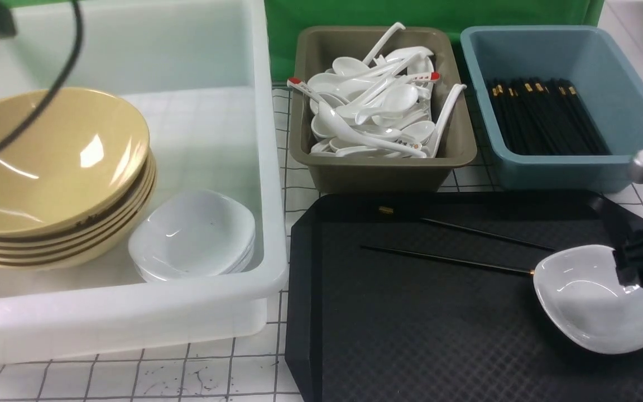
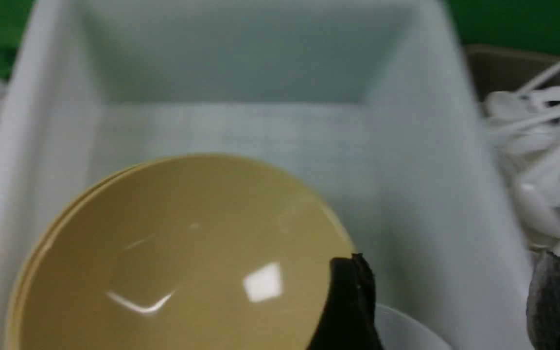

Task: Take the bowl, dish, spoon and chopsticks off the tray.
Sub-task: Use the right arm to grab the plate, then use the right arm to put the plate into the large storage box on the left

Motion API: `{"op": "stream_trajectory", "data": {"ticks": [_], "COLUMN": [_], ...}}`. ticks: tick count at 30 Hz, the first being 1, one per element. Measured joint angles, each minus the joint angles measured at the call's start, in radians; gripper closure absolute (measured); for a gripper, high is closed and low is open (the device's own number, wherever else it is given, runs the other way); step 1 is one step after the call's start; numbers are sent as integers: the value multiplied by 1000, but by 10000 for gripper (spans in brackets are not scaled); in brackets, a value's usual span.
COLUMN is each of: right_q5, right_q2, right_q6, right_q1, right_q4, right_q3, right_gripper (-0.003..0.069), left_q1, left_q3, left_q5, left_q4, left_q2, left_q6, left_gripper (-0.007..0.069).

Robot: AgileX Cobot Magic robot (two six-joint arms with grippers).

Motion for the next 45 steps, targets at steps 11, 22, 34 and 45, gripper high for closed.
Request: {"op": "stream_trajectory", "data": {"ticks": [11,22,34,45], "right_q5": [39,190,231,154], "right_q2": [218,193,-36,435], "right_q6": [-64,-103,-97,-24], "right_q1": [42,87,415,819], "right_q4": [3,22,205,159], "right_q3": [-108,-159,-536,-1062], "right_gripper": [143,447,582,582], "left_q1": [-116,-117,-119,-119], "left_q3": [363,806,967,979], "left_q5": [-9,-296,-556,-545], "left_q4": [86,236,257,255], "left_q2": [-403,-749,-854,-863], "left_q6": [0,-33,-159,-150], "left_gripper": [254,273,273,568]}}
